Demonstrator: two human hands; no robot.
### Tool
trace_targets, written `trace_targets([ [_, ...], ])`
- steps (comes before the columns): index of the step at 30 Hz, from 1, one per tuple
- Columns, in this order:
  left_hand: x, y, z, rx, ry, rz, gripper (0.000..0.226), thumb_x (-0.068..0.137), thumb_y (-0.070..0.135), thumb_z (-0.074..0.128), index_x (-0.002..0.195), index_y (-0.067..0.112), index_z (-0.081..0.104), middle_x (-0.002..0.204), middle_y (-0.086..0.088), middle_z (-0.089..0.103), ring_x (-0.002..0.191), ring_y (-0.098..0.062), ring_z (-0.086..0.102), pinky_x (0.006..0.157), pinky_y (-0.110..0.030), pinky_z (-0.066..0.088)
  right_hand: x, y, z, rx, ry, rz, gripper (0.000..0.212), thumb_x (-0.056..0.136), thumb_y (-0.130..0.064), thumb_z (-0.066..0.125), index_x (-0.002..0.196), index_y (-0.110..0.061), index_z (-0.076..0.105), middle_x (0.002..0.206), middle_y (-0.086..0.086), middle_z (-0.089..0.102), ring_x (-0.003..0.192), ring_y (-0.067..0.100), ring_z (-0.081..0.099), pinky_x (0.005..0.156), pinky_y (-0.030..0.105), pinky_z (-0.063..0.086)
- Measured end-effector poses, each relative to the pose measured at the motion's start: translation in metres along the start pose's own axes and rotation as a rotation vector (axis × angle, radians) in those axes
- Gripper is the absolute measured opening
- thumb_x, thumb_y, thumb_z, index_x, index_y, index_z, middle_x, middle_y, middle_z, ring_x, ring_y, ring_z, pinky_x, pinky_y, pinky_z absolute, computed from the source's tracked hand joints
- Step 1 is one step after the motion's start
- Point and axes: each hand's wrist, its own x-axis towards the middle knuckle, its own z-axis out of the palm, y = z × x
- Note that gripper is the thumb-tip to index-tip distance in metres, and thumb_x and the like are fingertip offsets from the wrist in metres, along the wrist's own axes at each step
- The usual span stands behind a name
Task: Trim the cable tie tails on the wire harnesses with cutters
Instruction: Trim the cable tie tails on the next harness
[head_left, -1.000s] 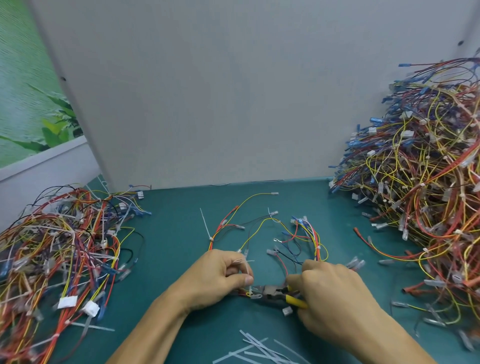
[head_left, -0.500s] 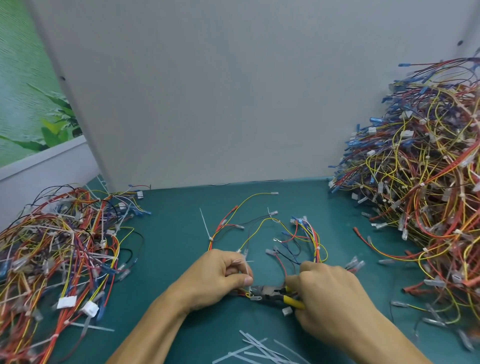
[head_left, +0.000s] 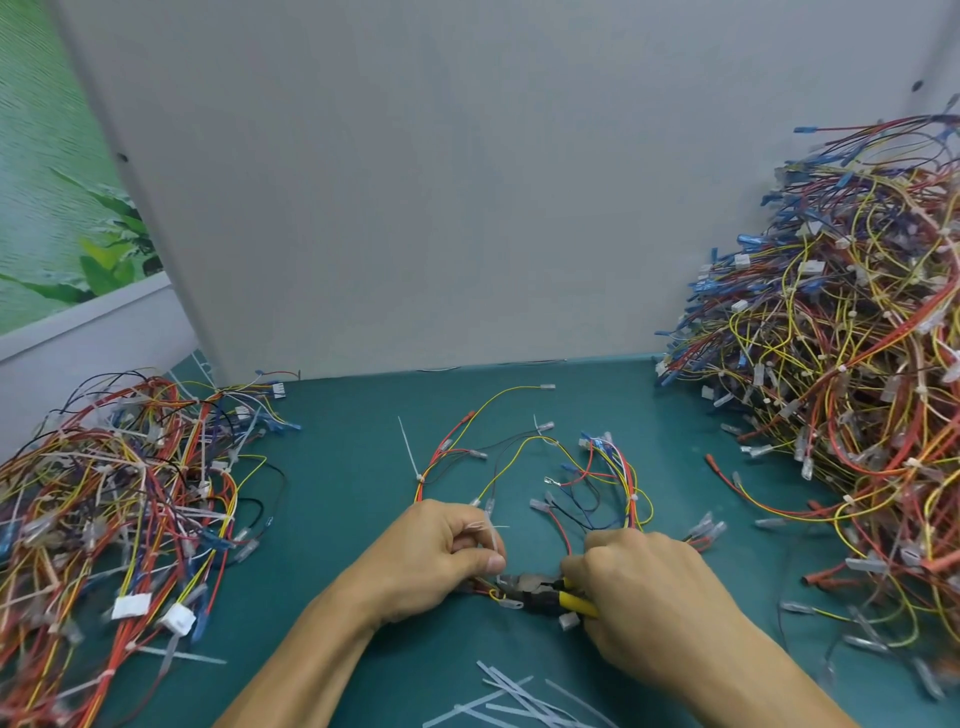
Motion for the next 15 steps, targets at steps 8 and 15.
trace_targets([
  [8,0.0008,0.0013,0.0008,0.025,0.007,-0.003,0.015,0.084,0.014,0.069,0.073,0.023,0.067,0.049,0.011,0.041,0.051,-0.005,0.035,0.054,-0.018,0.031,0.0004,-0.0003,-0.0009,-0.024,-0.019,-0.018,0.018,0.092,-0.028,0.047,0.101,-0.021,0.060,0.103,0.002,0.056,0.095,0.034,0.059,0.064,0.033,0.033],
  [15,0.0013,0.0000,0.0029,0.042,0.025,0.005,0.012,0.084,0.014,0.068,0.074,0.020,0.068,0.044,0.012,0.039,0.048,-0.005,0.034,0.051,-0.015,0.029,0.0024,-0.0015,-0.0043,-0.068,-0.050,-0.028,0.016,0.087,-0.021,0.049,0.099,-0.018,0.059,0.103,0.006,0.058,0.094,0.033,0.059,0.064,0.033,0.032],
])
